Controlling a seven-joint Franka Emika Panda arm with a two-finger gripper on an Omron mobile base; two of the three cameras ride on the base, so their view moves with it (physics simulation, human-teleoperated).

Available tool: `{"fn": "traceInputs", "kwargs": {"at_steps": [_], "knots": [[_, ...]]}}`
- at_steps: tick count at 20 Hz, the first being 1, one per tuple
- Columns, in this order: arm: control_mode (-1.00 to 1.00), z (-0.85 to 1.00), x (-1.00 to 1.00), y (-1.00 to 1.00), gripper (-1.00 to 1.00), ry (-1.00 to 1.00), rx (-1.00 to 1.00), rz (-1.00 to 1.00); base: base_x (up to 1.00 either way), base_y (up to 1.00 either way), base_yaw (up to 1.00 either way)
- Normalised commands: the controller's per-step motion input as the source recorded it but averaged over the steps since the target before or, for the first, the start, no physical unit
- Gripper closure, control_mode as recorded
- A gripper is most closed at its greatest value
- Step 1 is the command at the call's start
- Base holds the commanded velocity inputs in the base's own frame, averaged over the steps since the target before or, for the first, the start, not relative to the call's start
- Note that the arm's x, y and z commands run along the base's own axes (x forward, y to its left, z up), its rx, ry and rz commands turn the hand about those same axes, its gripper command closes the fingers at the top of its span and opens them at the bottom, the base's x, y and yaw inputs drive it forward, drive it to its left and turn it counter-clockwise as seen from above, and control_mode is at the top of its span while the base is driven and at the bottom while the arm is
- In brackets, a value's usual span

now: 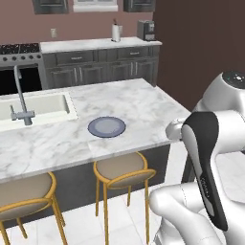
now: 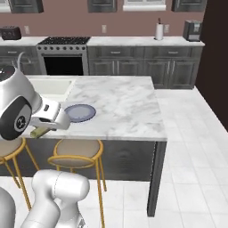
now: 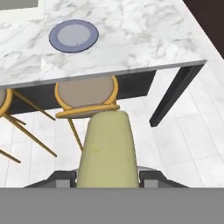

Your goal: Retrieve the butter from the fridge and place it on a plate on the dining table. Then retrieve the butter knife by the fridge and place it near the plate.

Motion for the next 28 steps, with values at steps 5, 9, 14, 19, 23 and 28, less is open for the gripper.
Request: {"fn": "traceInputs", "kwargs": {"at_steps": [5, 9, 14, 19, 23, 28], "knots": [[1.00, 0.00, 0.00, 0.00, 1.00, 0.00, 0.00, 0.00, 0.53, 0.30, 0.05], [1.00, 0.00, 0.00, 0.00, 1.00, 0.00, 0.00, 0.00, 0.60, 0.29, 0.07], [1.00, 0.00, 0.00, 0.00, 1.00, 0.00, 0.00, 0.00, 0.60, 0.36, 0.06], [1.00, 0.00, 0.00, 0.00, 1.00, 0.00, 0.00, 0.00, 0.60, 0.44, 0.01], [1.00, 0.00, 0.00, 0.00, 1.00, 0.00, 0.00, 0.00, 0.41, 0.20, 0.00], [1.00, 0.00, 0.00, 0.00, 1.00, 0.00, 0.00, 0.00, 0.31, 0.00, 0.00]]}}
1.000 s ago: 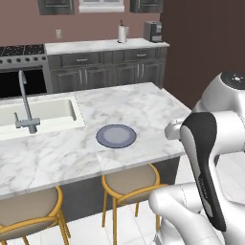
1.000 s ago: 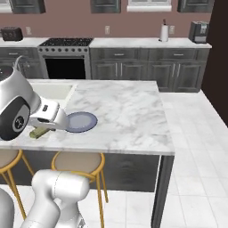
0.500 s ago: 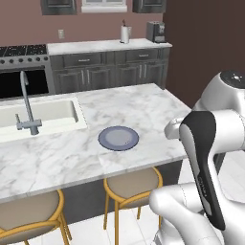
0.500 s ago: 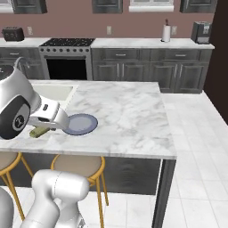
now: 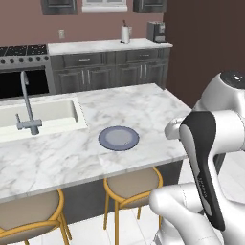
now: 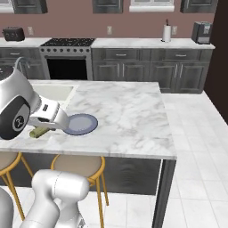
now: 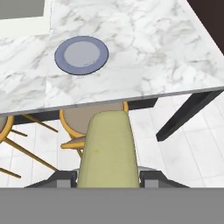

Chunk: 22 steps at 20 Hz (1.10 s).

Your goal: Retrieve the butter from the fridge and place it on a plate on the dining table. Then retrieve the butter knife by the fridge and place it near the plate.

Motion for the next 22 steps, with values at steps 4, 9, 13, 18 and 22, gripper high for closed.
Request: {"fn": "traceInputs", "kwargs": {"at_steps": [4, 9, 13, 18, 22], "knots": [[1.00, 0.00, 0.00, 0.00, 1.00, 0.00, 0.00, 0.00, 0.31, 0.01, 0.01], [-1.00, 0.00, 0.47, 0.07, 1.00, 0.00, 0.00, 0.06, 0.07, 0.00, 0.01], [-1.00, 0.00, 0.94, 0.23, 1.00, 0.00, 0.00, 0.10, 0.00, 0.00, 0.00], [-1.00, -0.08, 1.00, 0.34, 1.00, 0.14, -0.05, 0.00, 0.00, 0.00, 0.00], [-1.00, -0.31, 1.00, 0.40, 1.00, 0.16, -0.11, 0.00, 0.00, 0.00, 0.00]]}}
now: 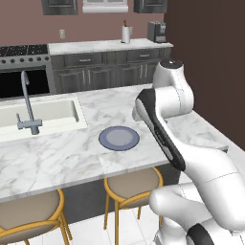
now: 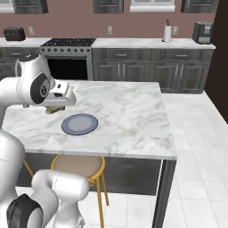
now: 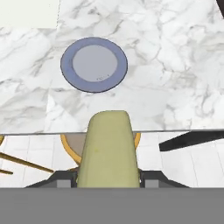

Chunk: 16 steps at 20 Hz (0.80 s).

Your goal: Retrieve the butter from the fridge and place it on a plate on the dining table. Then retrieve the butter knife by the fridge and place it near the plate.

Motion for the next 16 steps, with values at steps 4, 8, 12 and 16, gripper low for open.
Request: {"fn": "traceInputs", "kwargs": {"at_steps": [4, 8, 12, 16], "knots": [[-1.00, -0.40, 1.00, 0.29, 1.00, 0.06, -0.06, 0.02, 0.00, 0.00, 0.00], [-1.00, -0.43, 0.89, 0.01, 1.00, 0.02, 0.00, 0.11, 0.00, 0.00, 0.00], [-1.00, -0.44, 0.67, 0.00, 1.00, 0.00, 0.00, 0.23, 0.00, 0.00, 0.00], [-1.00, -0.42, 0.38, 0.00, 1.00, -0.05, 0.00, 0.28, 0.00, 0.00, 0.00]]}}
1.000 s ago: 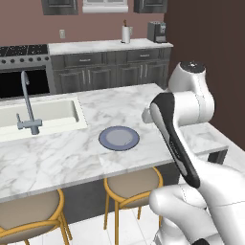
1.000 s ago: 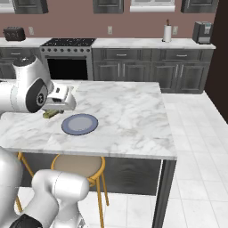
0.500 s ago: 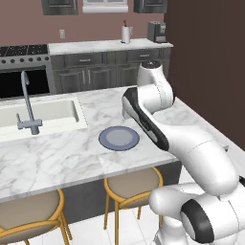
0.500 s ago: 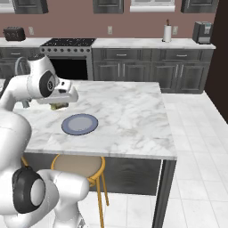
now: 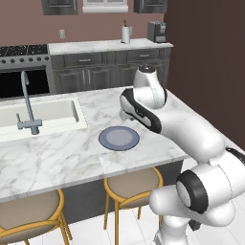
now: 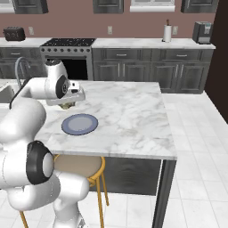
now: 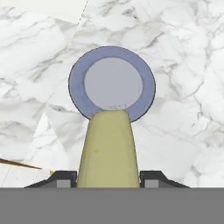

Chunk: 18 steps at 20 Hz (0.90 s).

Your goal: Retrieve the butter from the fridge and place it on a plate on the dining table. Then retrieve the butter knife by the fridge and place it near the plate.

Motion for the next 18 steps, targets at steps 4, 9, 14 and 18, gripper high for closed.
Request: {"fn": "traceInputs", "kwargs": {"at_steps": [4, 9, 14, 18], "knots": [[-1.00, -0.36, 0.15, 0.00, 1.00, -0.06, 0.00, 0.20, 0.00, 0.00, 0.00], [-1.00, -0.35, 0.34, 0.03, 1.00, -0.01, 0.00, 0.08, 0.00, 0.00, 0.00], [-1.00, -0.41, 0.42, 0.03, 1.00, 0.00, 0.00, 0.01, 0.00, 0.00, 0.00], [-1.00, -0.44, 0.37, 0.01, 1.00, -0.03, 0.00, 0.00, 0.00, 0.00, 0.00]]}}
